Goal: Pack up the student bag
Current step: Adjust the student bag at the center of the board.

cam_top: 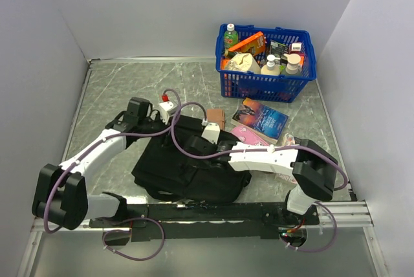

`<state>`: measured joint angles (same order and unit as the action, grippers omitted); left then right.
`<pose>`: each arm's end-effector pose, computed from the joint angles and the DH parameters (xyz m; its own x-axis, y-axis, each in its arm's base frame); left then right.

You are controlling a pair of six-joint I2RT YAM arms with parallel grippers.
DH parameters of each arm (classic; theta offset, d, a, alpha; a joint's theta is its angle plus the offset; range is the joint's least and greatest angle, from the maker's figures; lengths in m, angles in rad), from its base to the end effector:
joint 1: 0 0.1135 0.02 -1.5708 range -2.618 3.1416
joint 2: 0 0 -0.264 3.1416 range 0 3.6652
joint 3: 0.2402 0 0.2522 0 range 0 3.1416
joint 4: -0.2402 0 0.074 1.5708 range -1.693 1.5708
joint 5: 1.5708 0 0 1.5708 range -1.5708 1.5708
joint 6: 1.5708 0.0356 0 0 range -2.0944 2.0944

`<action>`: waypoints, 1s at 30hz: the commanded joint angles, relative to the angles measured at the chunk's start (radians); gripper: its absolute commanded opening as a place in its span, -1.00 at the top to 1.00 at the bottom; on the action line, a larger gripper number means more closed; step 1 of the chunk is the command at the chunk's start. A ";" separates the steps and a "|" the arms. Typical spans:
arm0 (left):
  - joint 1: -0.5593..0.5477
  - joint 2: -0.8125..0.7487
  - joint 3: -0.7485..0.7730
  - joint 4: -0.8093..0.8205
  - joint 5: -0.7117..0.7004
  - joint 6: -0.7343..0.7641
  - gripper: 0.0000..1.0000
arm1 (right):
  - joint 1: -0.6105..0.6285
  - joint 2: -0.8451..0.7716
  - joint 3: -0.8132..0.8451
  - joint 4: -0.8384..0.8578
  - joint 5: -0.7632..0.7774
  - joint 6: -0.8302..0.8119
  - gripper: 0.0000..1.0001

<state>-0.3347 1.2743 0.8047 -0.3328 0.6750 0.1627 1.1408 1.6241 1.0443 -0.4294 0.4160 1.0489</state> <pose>0.2375 -0.1062 0.2354 -0.5622 0.3294 -0.7586 0.7679 0.5486 -0.3308 0.1501 0.2927 0.2029 -0.8189 0.1166 -0.5620 -0.0639 0.9545 0.2911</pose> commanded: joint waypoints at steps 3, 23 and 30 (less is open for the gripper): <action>-0.087 -0.041 -0.012 0.075 -0.083 -0.136 0.21 | -0.019 0.017 -0.099 0.122 -0.069 0.030 1.00; -0.282 0.025 0.036 0.123 -0.554 -0.020 0.11 | -0.030 0.054 -0.104 0.244 -0.135 -0.007 1.00; -0.339 0.017 0.042 0.115 -0.659 -0.003 0.07 | -0.041 0.053 -0.107 0.251 -0.140 -0.018 1.00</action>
<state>-0.6353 1.3174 0.8230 -0.2466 0.1268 0.1314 1.1114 1.6337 0.9504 -0.1295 0.3222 1.0489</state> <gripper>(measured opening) 0.459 0.057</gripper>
